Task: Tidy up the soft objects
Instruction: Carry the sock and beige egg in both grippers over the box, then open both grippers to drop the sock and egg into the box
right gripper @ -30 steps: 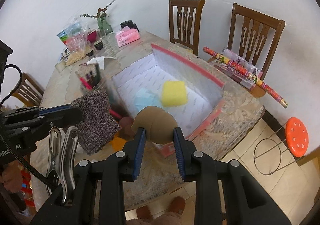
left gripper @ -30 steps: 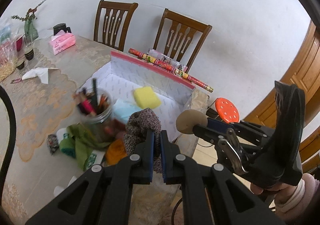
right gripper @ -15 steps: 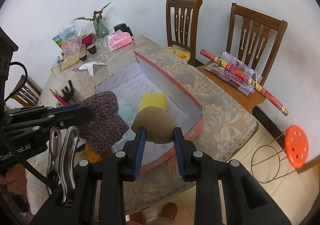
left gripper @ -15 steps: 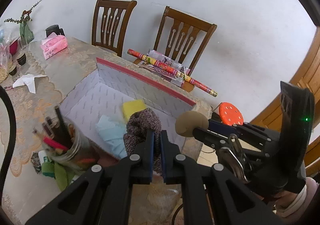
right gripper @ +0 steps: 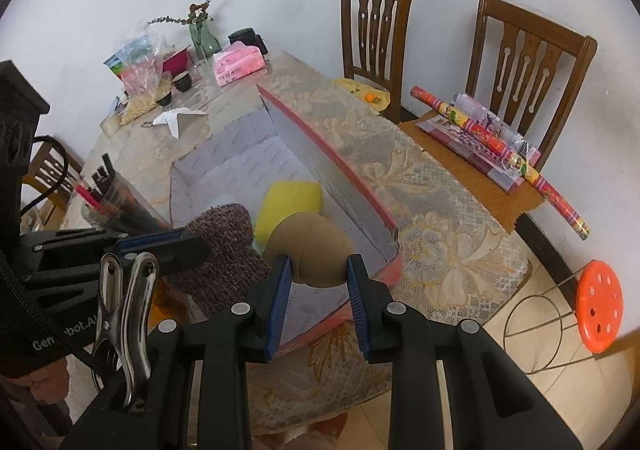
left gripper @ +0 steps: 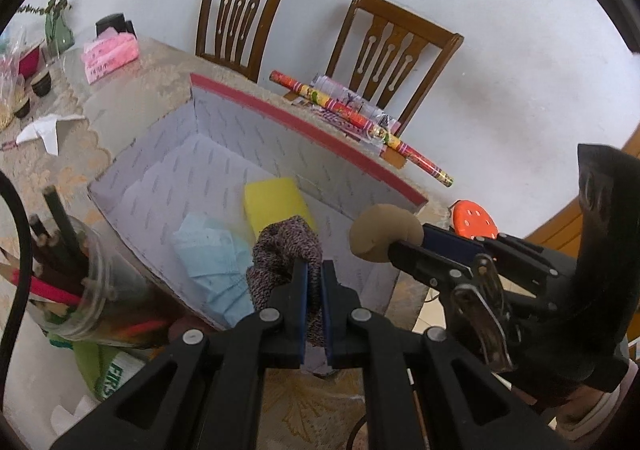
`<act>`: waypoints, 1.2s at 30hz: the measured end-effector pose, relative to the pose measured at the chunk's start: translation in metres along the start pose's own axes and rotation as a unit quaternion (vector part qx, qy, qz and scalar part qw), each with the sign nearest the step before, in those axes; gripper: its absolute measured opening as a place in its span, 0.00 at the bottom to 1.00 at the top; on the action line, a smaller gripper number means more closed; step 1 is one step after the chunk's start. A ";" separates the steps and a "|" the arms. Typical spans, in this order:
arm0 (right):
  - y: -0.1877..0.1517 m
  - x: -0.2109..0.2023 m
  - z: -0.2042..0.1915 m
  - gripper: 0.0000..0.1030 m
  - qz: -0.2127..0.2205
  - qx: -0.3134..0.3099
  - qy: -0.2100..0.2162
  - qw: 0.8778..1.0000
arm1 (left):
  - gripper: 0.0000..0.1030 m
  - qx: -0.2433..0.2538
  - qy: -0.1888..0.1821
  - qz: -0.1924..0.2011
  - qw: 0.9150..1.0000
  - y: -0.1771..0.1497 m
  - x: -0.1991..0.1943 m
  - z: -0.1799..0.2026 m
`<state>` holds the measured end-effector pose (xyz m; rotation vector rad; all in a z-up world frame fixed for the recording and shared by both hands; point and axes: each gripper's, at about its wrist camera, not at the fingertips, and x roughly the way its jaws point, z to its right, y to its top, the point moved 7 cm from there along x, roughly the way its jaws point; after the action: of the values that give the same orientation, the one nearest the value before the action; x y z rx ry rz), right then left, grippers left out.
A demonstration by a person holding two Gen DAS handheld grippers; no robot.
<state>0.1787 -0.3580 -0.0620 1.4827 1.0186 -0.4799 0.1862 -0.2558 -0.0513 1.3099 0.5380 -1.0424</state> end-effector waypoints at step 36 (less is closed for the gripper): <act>-0.003 0.010 0.014 0.31 -0.015 0.020 0.012 1.000 | 0.34 0.012 0.041 -0.015 0.999 -0.008 0.006 0.006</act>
<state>0.1850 -0.3684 -0.0748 1.5140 1.0566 -0.5084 0.1814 -0.2625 -0.0589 1.3734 0.6103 -1.0260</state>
